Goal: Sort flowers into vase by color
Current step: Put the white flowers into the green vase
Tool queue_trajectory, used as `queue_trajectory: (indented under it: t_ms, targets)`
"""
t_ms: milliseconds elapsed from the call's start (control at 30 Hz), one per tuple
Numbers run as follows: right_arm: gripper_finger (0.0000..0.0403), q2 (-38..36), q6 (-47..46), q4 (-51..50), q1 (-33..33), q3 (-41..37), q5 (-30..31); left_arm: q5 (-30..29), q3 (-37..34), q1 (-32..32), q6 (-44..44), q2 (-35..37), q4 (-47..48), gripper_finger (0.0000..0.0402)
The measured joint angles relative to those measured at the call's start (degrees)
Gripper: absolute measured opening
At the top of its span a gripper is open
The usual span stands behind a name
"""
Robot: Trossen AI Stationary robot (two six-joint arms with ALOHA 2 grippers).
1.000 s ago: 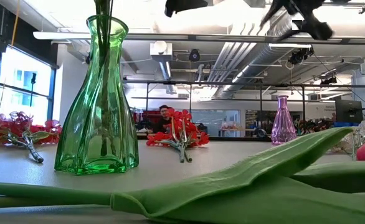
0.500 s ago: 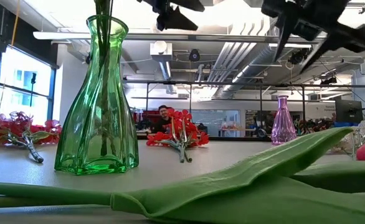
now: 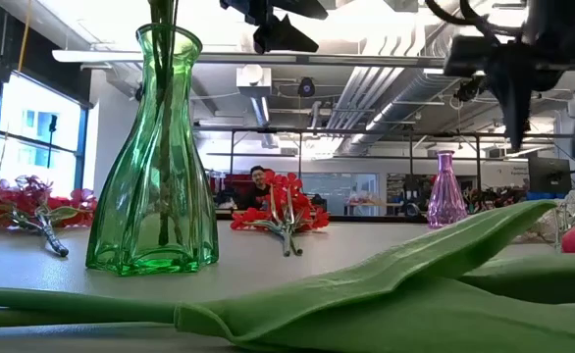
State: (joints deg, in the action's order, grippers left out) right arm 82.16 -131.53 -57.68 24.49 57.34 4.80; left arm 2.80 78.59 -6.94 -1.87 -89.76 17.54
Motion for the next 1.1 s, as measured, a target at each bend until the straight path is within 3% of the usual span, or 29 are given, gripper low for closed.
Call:
queue_trajectory:
  t_ms: [333, 567, 767, 1100]
  targets:
    - [0.0187, 4.13, -1.52, -8.53, -0.79, -0.1, -5.33, 0.05, 0.0, 0.22, 0.02, 0.02, 2.1, 0.0323]
    - [0.0187, 5.9, -1.09, -8.08, -5.55, -0.09, -2.85, -0.47, 0.0, 0.22, 0.04, 0.02, 2.65, 0.0323]
    - [0.0187, 10.39, -2.8, -5.32, -5.72, -0.11, -6.76, -0.47, 0.0, 0.22, 0.04, 0.02, 3.56, 0.0323]
    - [0.0187, 17.85, -2.53, -3.05, -5.57, -0.09, -7.83, -0.49, 0.0, 0.22, 0.07, 0.02, 4.81, 0.0323]
